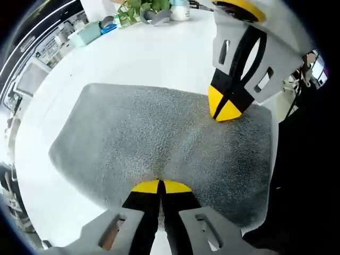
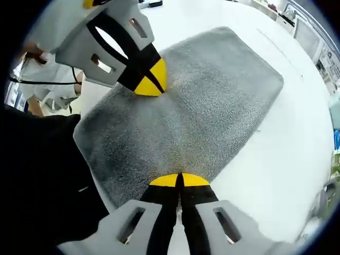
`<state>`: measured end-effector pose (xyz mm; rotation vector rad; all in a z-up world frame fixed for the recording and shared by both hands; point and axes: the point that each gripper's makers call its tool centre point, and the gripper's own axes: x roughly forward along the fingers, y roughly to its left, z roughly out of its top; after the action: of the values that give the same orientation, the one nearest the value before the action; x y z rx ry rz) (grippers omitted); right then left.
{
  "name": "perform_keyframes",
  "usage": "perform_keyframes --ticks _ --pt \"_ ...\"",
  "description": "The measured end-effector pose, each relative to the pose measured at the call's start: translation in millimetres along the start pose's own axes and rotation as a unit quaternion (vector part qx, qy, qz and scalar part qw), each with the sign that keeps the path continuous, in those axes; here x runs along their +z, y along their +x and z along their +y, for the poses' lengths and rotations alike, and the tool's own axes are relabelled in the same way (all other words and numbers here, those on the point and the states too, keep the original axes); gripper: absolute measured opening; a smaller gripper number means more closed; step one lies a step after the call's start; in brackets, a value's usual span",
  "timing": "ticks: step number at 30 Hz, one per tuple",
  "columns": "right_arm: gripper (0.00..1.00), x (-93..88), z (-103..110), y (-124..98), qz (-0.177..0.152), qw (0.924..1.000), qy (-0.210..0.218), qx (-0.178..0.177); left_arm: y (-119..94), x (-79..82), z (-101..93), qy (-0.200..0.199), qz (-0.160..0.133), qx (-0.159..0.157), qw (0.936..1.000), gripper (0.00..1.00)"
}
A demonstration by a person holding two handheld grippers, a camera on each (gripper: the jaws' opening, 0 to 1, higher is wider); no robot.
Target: Fold the towel on the table until its edges align and the towel forms a compact rectangular stack.
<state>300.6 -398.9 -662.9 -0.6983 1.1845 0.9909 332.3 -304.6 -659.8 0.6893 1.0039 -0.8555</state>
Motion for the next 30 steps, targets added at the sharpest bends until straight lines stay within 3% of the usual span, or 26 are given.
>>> perform_keyframes --ticks 8,12,14,17,20,22,26,30 --pt "0.00 -1.7 -2 0 -0.039 0.9980 0.050 0.009 -1 0.3 1.4 -0.039 -0.023 -0.011 0.9989 0.01" --pt "0.00 -3.0 3 -1 -0.064 0.9942 0.081 0.032 -1 0.8 2.4 -0.067 -0.035 -0.021 0.9969 0.01" --pt "0.00 -4.0 4 -1 -0.072 0.9933 0.085 0.030 -1 1.1 0.7 -0.059 -0.037 -0.020 0.9974 0.01" --pt "0.00 -3.7 11 -1 -0.072 0.9955 0.058 0.018 -1 2.1 -0.1 -0.015 -0.028 0.001 0.9995 0.01" --pt "0.00 -3.4 15 0 -0.071 0.9964 0.046 0.010 -1 2.1 -0.1 -0.023 -0.029 0.001 0.9993 0.01" --pt "0.00 -3.5 16 0 -0.071 0.9966 0.042 0.005 -1 1.8 1.2 -0.052 -0.040 -0.007 0.9978 0.01" --pt "0.00 -4.5 18 -2 -0.084 0.9953 0.049 0.004 -2 2.1 -0.3 -0.009 -0.039 0.007 0.9992 0.01" --pt "0.00 -4.1 18 -2 -0.124 0.9912 0.048 -0.002 -2 1.2 -0.8 -0.012 -0.043 0.019 0.9988 0.01"
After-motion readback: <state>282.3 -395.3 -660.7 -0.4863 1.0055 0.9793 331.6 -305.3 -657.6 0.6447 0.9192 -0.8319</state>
